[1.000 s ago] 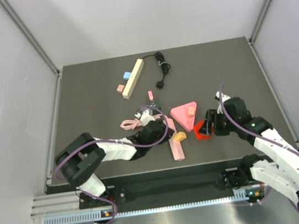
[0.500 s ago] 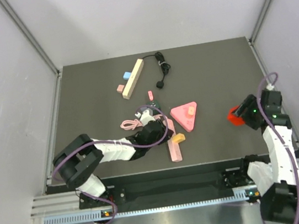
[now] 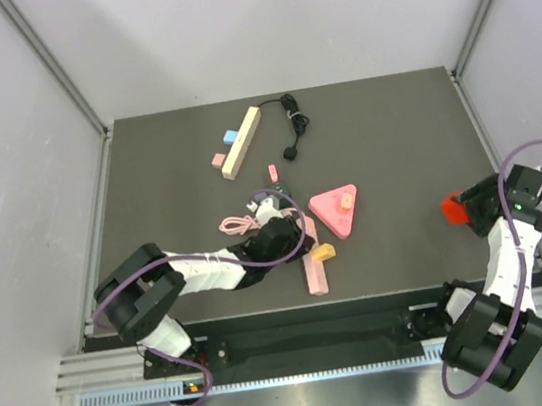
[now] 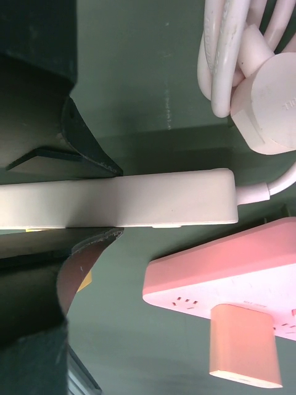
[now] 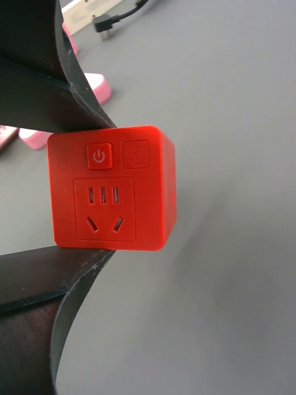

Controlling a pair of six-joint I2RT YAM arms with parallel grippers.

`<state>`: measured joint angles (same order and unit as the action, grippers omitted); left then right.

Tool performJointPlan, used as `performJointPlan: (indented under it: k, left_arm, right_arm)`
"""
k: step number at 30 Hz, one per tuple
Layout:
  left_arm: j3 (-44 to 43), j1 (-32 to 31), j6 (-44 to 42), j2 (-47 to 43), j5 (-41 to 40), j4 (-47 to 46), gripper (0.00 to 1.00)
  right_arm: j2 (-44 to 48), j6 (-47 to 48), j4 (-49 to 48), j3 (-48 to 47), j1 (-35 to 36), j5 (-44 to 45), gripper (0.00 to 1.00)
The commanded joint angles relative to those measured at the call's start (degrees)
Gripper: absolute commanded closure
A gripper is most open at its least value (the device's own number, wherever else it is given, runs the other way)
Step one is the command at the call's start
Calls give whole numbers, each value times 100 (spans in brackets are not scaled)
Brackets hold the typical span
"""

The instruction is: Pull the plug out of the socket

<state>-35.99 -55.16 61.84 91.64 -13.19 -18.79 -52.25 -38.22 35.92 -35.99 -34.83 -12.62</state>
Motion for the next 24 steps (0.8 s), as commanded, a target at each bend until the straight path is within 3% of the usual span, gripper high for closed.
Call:
performJointPlan:
  k: [1,4,10,17,24]
  left_arm:
    - [-162,-22,-515,100,256,709,100]
    - [-163,-22,-507,83,282,666,100]
    - [-119,-22,-472,65,352,569,100]
    - [-102,-22,-489,-32,264,587,100]
    - [-110,-30,-463,30,361,534,100]
  right_arm:
    - [92,-107,-560,-32,-129,285,89]
    - [171,-125,-953,144,-357,489,83]
    - [-118,-212,-1965,381,-437,-38,77]
    - [-172,148,-2519,575,-411,198,50]
    - [-496,420,-2546,646,-411,419,34]
